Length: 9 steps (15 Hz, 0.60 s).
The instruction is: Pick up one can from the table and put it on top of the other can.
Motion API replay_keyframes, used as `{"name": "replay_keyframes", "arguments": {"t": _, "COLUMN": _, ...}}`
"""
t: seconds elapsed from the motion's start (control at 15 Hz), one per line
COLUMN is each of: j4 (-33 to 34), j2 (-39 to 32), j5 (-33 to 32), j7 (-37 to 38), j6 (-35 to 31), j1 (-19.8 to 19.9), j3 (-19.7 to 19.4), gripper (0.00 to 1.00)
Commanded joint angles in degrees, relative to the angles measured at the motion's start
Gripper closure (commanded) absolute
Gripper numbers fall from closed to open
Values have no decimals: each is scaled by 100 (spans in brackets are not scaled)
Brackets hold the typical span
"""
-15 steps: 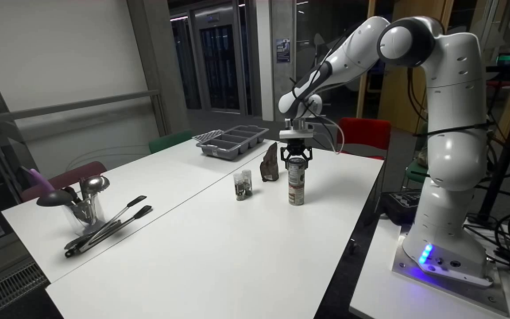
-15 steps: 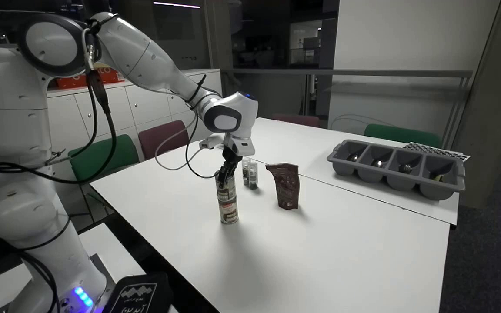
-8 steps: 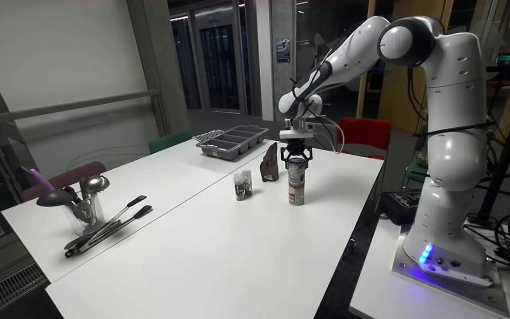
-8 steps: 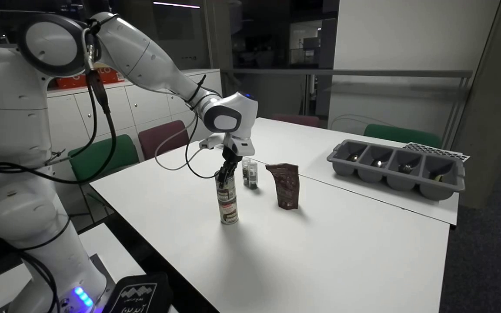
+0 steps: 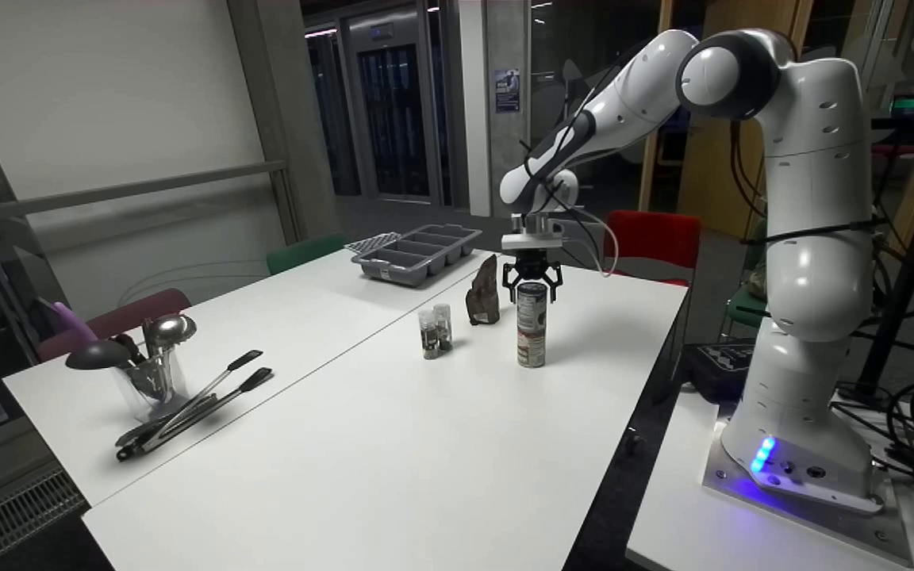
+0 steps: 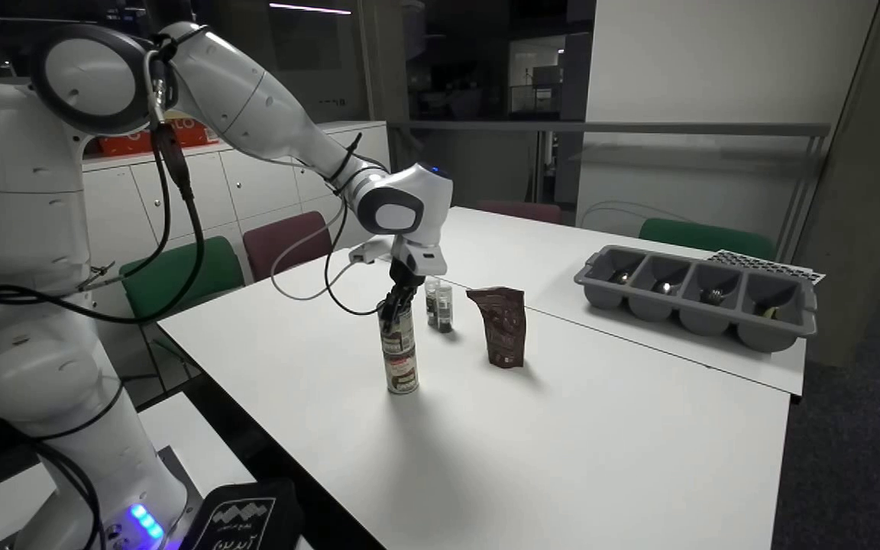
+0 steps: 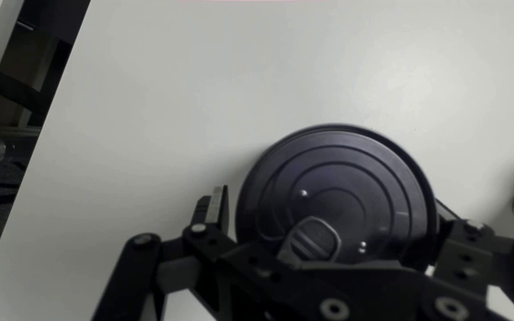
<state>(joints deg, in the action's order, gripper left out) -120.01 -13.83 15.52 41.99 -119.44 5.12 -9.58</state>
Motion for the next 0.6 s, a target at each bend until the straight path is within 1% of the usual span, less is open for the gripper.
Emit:
{"name": "replay_keyframes", "arguments": {"t": 0.0, "j4": -259, "j2": 255, "j5": -44, "j7": 111, "j6": -94, "j1": 3, "j3": -3, "gripper": 0}}
{"name": "replay_keyframes", "arguments": {"t": 0.27, "j4": -352, "j2": 372, "j5": -93, "j7": 242, "j6": -137, "j1": -31, "j3": -13, "gripper": 0}}
{"name": "replay_keyframes", "arguments": {"t": 0.53, "j4": -762, "j2": 888, "j5": -248, "j7": 719, "j6": -334, "j1": -105, "j3": -20, "gripper": 0}}
